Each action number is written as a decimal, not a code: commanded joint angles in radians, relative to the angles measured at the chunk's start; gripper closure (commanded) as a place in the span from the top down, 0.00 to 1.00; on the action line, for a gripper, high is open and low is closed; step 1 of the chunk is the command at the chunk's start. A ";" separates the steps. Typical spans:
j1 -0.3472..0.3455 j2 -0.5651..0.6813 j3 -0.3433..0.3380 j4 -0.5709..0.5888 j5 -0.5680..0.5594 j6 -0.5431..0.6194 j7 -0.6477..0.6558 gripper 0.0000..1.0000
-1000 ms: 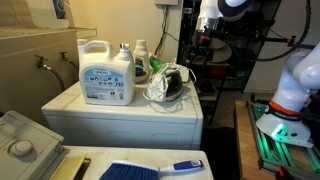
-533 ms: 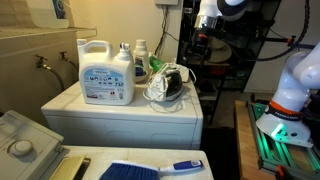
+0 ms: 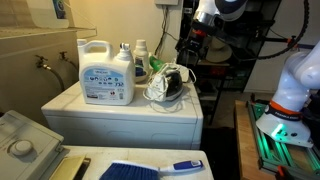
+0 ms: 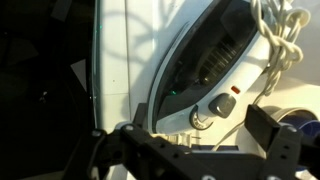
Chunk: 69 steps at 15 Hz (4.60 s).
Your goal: Place the iron upright
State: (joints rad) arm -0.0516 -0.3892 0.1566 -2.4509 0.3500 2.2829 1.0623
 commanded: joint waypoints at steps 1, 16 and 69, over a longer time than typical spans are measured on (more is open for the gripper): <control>0.014 0.058 -0.017 0.030 0.016 0.026 0.070 1.00; 0.057 0.309 -0.070 0.184 0.084 0.002 0.055 1.00; 0.260 0.478 -0.044 0.420 -0.773 -0.218 0.480 0.01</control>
State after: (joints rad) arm 0.1737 0.1081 0.1103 -2.0441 -0.2665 2.1261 1.4500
